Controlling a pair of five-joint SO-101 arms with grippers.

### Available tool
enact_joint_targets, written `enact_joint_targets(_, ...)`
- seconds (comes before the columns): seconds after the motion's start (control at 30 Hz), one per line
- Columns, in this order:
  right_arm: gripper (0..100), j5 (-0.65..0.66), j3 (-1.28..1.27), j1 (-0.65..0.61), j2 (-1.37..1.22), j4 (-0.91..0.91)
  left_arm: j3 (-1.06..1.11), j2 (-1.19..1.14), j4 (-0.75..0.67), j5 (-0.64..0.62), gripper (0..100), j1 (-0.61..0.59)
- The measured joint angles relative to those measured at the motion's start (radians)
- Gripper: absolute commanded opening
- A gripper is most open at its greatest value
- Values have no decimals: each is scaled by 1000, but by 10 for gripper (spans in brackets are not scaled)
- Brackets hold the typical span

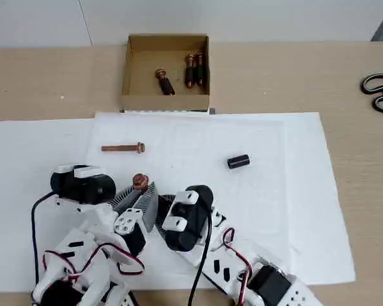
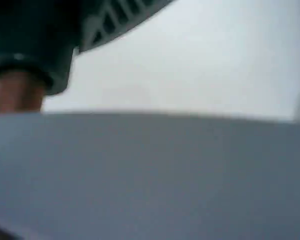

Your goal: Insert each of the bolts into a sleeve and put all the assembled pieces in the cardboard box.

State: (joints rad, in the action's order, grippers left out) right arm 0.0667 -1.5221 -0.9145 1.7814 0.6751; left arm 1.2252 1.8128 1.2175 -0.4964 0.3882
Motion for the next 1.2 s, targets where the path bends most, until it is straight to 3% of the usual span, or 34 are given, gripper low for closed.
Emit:
enact_joint_targets(0.23, 2, 0, 0, 9, 0, 0, 0, 0, 0, 0, 6, 8)
enact_joint_targets(0.47, 2, 0, 2, 12, 0, 0, 23, -2, 2, 12, 6, 117)
enact_joint_targets(1.0, 2, 0, 2, 15, 2, 0, 23, -2, 2, 14, 9, 121)
enact_joint_targets(1.2, 2, 0, 2, 17, 2, 0, 23, -2, 2, 14, 136, 121)
